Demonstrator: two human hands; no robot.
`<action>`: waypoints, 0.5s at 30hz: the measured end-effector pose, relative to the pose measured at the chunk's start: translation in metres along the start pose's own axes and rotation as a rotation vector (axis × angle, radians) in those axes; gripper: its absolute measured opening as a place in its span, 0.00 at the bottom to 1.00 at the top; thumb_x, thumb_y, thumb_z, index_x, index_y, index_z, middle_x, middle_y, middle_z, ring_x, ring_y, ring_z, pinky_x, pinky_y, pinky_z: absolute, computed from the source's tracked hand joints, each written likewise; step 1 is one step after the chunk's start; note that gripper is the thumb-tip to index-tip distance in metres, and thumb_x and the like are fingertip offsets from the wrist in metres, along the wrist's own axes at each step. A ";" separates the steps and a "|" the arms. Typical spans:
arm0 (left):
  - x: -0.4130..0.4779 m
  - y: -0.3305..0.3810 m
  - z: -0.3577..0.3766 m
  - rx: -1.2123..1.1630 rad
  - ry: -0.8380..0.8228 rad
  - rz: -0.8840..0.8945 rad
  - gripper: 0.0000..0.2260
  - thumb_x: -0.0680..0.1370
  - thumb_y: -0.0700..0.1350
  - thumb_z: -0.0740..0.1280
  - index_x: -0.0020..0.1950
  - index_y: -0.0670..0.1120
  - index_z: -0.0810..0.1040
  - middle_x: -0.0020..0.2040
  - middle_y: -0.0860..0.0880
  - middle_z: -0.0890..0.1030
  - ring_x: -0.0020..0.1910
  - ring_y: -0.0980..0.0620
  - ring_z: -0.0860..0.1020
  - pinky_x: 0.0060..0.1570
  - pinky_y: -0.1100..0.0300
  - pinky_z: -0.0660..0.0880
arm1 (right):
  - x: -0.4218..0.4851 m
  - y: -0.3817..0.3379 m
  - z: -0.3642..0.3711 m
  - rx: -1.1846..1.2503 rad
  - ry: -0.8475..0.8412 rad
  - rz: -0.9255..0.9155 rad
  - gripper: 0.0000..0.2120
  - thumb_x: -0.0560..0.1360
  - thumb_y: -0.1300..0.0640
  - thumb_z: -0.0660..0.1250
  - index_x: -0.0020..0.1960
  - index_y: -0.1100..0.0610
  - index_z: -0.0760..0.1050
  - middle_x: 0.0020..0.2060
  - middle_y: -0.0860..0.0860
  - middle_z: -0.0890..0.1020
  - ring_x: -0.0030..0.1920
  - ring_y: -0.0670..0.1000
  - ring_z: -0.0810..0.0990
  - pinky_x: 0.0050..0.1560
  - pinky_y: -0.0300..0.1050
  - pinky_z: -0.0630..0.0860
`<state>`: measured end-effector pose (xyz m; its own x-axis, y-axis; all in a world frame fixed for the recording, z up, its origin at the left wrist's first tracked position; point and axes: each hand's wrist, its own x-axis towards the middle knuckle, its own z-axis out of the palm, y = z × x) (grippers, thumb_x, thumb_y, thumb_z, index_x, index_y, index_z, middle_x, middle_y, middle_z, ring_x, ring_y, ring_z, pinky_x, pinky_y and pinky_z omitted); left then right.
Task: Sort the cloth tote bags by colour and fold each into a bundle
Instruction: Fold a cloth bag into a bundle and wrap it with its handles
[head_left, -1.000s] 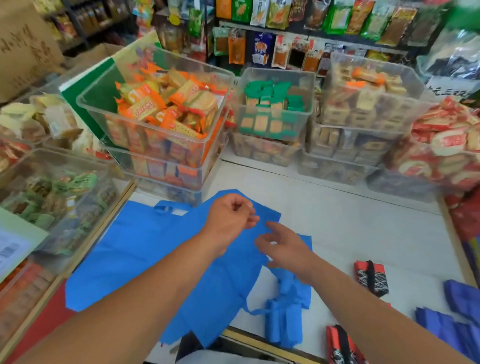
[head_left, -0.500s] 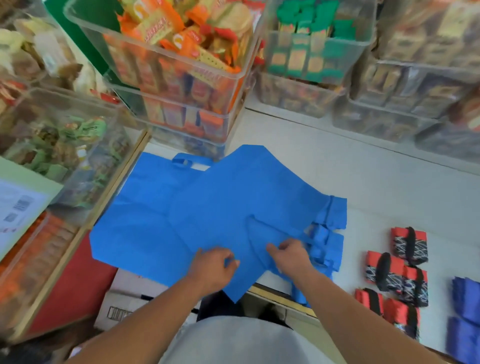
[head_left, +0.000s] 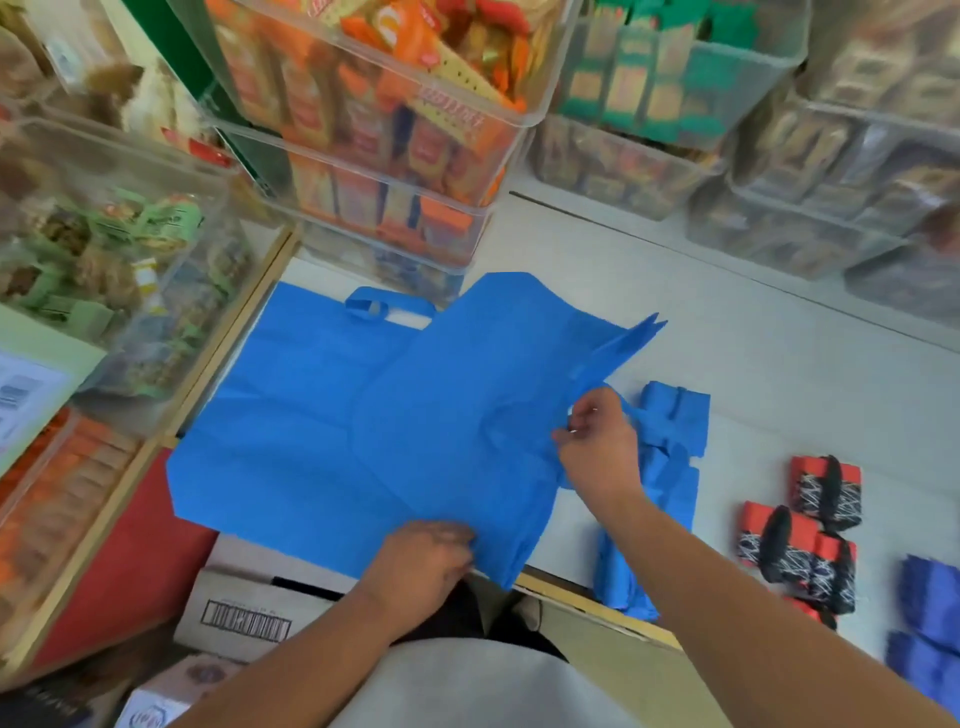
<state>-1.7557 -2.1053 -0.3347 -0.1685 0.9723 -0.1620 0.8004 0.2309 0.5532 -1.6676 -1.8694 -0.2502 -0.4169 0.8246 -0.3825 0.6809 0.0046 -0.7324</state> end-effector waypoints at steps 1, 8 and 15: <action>0.006 0.010 -0.003 -0.007 0.017 -0.019 0.07 0.76 0.50 0.64 0.41 0.50 0.79 0.43 0.54 0.83 0.43 0.51 0.83 0.37 0.58 0.79 | 0.005 -0.006 -0.011 -0.057 -0.051 -0.063 0.12 0.75 0.64 0.70 0.53 0.52 0.72 0.40 0.45 0.82 0.41 0.47 0.81 0.42 0.45 0.77; 0.054 0.061 -0.012 -0.149 -0.161 -0.237 0.23 0.78 0.64 0.64 0.67 0.53 0.77 0.64 0.55 0.80 0.64 0.53 0.76 0.62 0.59 0.72 | -0.044 0.020 -0.071 -0.172 0.232 -0.390 0.09 0.79 0.58 0.69 0.58 0.52 0.78 0.54 0.43 0.79 0.57 0.43 0.75 0.59 0.38 0.70; 0.063 0.031 -0.028 0.021 -0.009 -0.401 0.33 0.75 0.66 0.53 0.64 0.45 0.81 0.70 0.43 0.77 0.71 0.42 0.73 0.70 0.48 0.70 | -0.093 0.086 -0.022 -0.069 -0.160 0.370 0.15 0.78 0.47 0.69 0.60 0.55 0.77 0.53 0.51 0.81 0.54 0.53 0.80 0.56 0.47 0.75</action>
<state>-1.7580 -2.0361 -0.3046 -0.4650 0.8046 -0.3693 0.6837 0.5914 0.4275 -1.5571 -1.9335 -0.2658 -0.2210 0.6791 -0.7000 0.8392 -0.2333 -0.4913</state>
